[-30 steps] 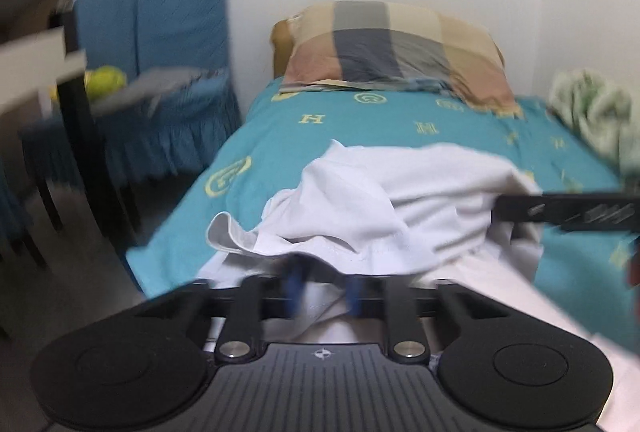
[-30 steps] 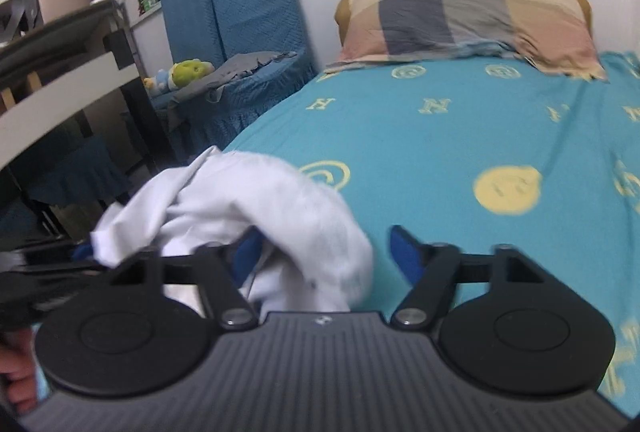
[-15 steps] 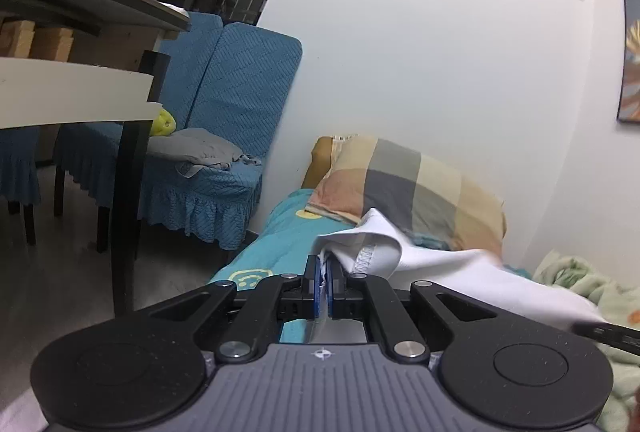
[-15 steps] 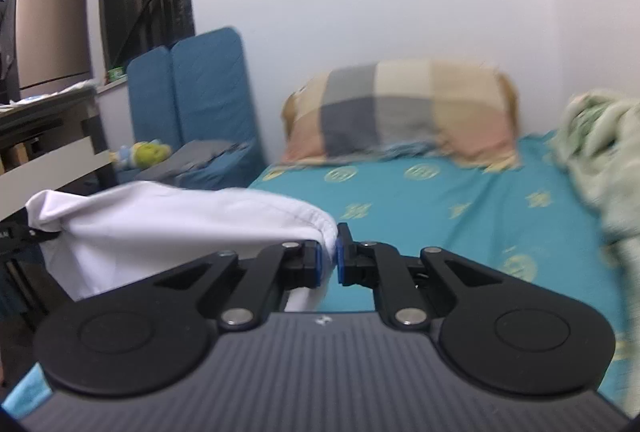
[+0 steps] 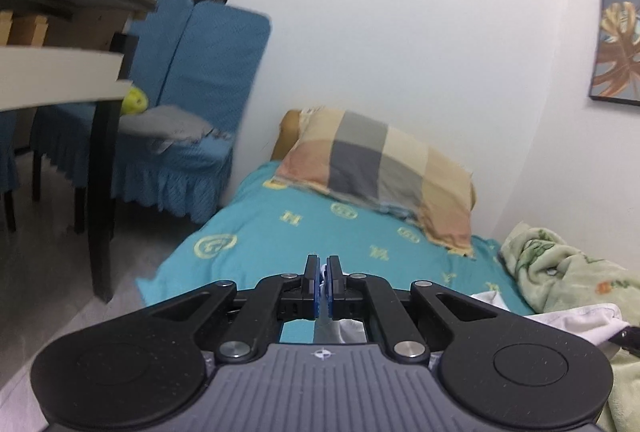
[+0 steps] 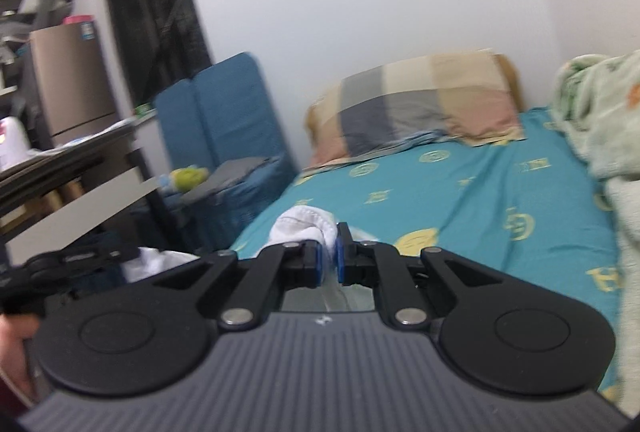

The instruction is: Fold clothes

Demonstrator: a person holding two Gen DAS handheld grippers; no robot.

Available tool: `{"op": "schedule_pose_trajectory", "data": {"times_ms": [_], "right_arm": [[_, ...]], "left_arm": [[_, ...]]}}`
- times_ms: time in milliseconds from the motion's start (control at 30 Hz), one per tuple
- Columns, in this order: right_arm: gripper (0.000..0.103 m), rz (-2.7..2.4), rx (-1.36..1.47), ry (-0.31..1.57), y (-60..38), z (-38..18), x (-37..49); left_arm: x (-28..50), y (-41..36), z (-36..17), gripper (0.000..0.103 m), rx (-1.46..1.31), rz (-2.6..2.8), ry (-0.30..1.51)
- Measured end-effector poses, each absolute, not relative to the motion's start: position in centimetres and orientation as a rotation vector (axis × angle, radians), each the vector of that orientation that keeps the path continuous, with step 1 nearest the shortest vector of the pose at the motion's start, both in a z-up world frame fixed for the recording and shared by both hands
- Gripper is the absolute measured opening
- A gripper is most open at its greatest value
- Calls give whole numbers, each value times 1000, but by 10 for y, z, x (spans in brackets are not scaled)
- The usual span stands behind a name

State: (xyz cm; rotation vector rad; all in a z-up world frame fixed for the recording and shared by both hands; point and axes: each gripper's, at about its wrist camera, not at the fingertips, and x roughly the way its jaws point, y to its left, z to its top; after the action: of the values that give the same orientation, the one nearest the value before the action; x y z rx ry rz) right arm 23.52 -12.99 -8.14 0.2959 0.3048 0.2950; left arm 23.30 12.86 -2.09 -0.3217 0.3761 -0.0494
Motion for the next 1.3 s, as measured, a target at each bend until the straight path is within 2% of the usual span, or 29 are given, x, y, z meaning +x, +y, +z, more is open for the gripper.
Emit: {"op": "schedule_pose_trajectory", "data": {"times_ms": [100,167,233,300,367,400,467,633,867,1133,1200,1267,1300], "right_arm": [[10,402,272,295,-114,-87,230],[10,443,234,293,-102,-88,226],[10,465,202,287,-93,-88,224],[10,471,183,281,-90,-89,222],[10,472,205,284,-93,-87,223],[10,475,223,285,-96,-86,223],[10,491,258,281,-101,-81,223],[10,556,324,282,-108,-71,222],[10,694,286,343,-94,-66,219],[11,829,232,404,-75,-61,205],[11,857,230,409,-73,-60,202],[11,869,226,411,-72,-61,201],[11,874,224,413,-72,-62,201]], "left_arm": [[233,137,-22,6,-367,-37,408],[227,143,-18,23,-387,-47,423],[217,146,-10,28,-393,-69,426],[207,143,2,40,-373,-108,413],[197,128,12,59,-284,-189,383],[196,117,11,63,-224,-241,391],[192,96,10,86,-105,-345,407],[177,45,-9,86,203,-496,416],[147,-3,-40,86,609,-461,233],[125,-22,-66,82,850,-444,10],[122,-22,-67,74,857,-438,-28],[123,-19,-66,53,833,-425,-48],[125,-17,-65,48,822,-419,-52]]}}
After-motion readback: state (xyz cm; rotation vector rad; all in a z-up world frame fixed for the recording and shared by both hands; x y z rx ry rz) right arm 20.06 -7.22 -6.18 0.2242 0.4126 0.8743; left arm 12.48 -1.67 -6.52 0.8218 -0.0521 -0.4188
